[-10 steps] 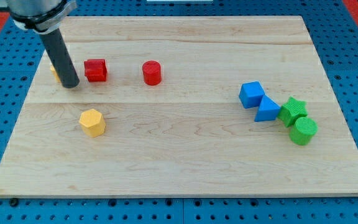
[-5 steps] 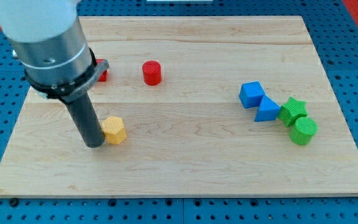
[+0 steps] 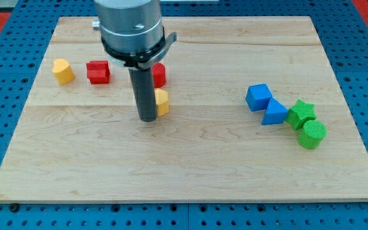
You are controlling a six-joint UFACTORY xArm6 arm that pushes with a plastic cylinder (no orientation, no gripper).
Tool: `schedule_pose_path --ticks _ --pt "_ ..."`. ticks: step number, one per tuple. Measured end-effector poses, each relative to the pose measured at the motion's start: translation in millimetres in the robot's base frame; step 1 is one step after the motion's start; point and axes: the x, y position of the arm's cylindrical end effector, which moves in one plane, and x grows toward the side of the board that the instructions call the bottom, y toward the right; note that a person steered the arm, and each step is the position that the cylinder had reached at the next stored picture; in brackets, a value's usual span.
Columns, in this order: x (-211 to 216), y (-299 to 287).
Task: Place the yellow hexagon to the right of the red circle
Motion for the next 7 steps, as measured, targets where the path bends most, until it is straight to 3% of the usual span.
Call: schedule_pose_path --ticks 2,7 --pt "-6 -3" --pt "-68 81"
